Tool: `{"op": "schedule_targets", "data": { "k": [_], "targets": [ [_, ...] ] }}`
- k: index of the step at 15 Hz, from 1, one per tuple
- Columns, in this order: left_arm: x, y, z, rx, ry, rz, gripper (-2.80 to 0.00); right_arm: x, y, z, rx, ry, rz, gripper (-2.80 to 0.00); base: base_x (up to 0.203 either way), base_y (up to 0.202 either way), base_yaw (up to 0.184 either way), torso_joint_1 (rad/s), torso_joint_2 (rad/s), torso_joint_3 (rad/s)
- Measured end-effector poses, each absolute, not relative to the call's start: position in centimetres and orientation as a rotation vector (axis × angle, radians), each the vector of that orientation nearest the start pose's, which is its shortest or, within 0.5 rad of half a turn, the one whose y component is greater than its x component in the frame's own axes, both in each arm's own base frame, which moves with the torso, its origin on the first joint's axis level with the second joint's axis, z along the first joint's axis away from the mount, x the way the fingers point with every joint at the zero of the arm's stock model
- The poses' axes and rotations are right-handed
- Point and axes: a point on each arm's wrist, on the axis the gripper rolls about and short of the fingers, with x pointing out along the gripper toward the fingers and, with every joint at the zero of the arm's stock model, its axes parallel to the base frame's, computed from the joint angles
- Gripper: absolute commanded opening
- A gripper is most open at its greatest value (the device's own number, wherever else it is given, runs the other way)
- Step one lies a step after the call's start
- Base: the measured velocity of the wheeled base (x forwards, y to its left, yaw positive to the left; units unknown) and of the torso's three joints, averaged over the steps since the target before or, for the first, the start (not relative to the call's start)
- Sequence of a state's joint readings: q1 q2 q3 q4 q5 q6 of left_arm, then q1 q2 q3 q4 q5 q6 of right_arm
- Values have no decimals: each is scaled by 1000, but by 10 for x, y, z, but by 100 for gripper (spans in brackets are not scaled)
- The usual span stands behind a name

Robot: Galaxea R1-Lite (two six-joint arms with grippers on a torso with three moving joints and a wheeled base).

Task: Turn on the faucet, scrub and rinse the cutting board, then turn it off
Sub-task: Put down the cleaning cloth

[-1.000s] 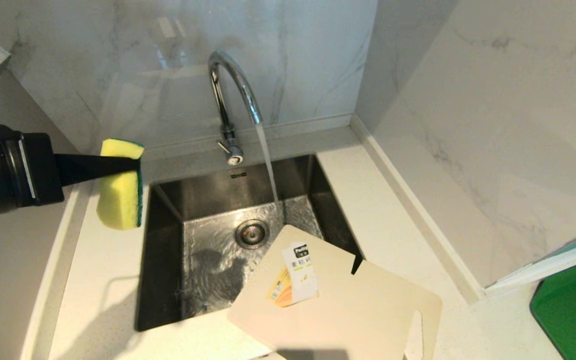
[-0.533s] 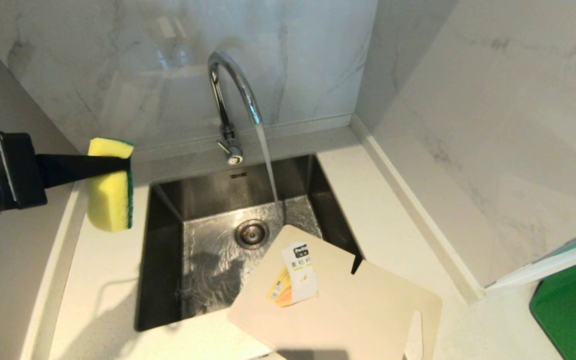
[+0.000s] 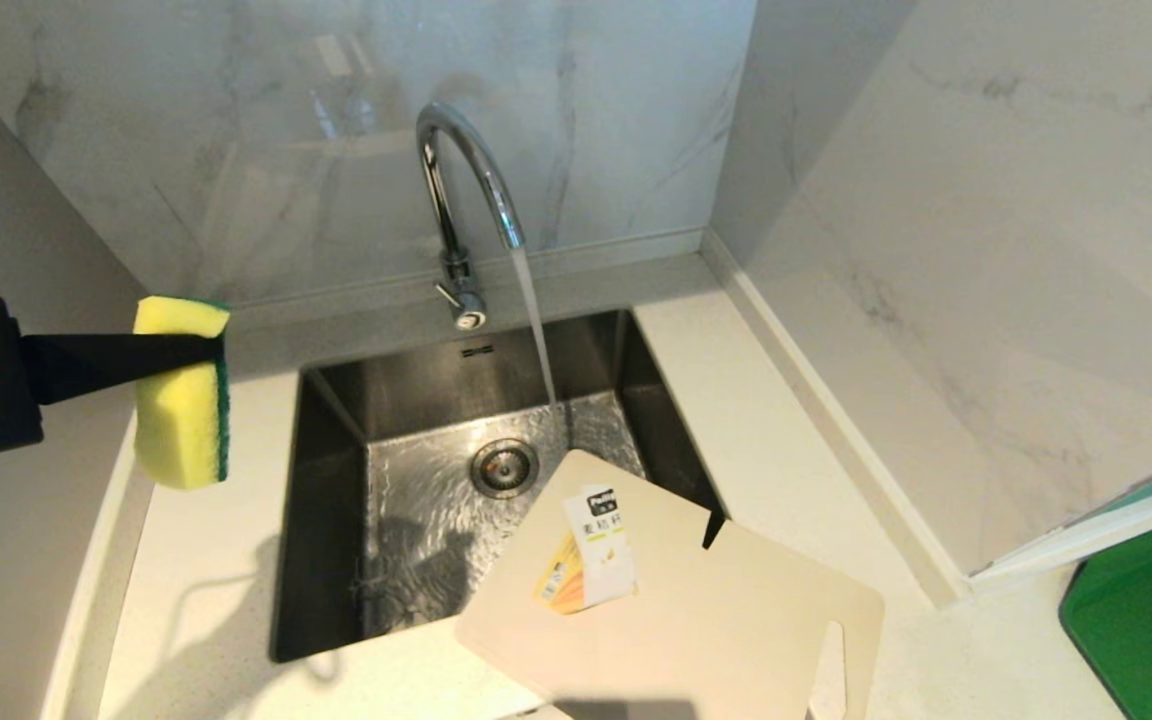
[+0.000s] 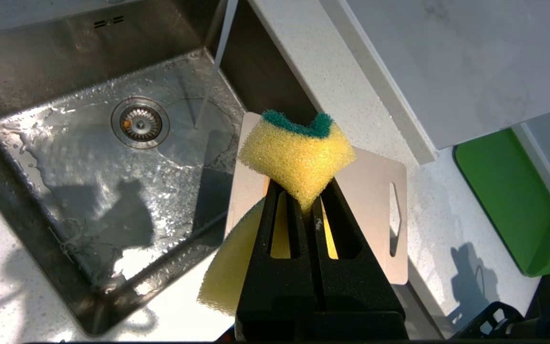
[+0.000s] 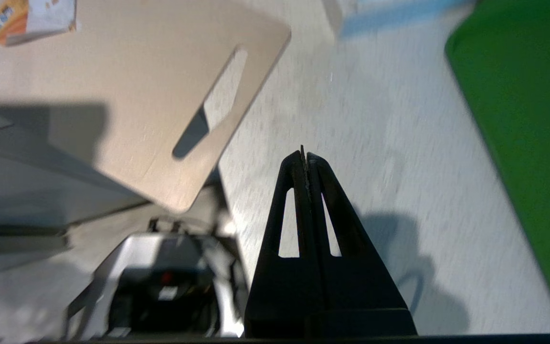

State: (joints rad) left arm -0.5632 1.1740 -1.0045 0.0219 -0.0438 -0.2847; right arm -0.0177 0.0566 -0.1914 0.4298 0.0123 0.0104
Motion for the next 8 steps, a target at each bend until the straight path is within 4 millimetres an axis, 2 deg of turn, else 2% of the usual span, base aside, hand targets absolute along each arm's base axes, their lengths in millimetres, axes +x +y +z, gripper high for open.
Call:
{"op": "schedule_targets", "data": {
  "k": [2,8],
  "targets": [
    [142,-90,304,-229,262,-571,-280,-35,1,81,-58,207,3,-280,0,0,0,0,0,0],
    [136,-86,308,-236,240,-575,-280,-33,1,79,-67,144,2,-280,0,0,0,0,0,0]
  ]
}}
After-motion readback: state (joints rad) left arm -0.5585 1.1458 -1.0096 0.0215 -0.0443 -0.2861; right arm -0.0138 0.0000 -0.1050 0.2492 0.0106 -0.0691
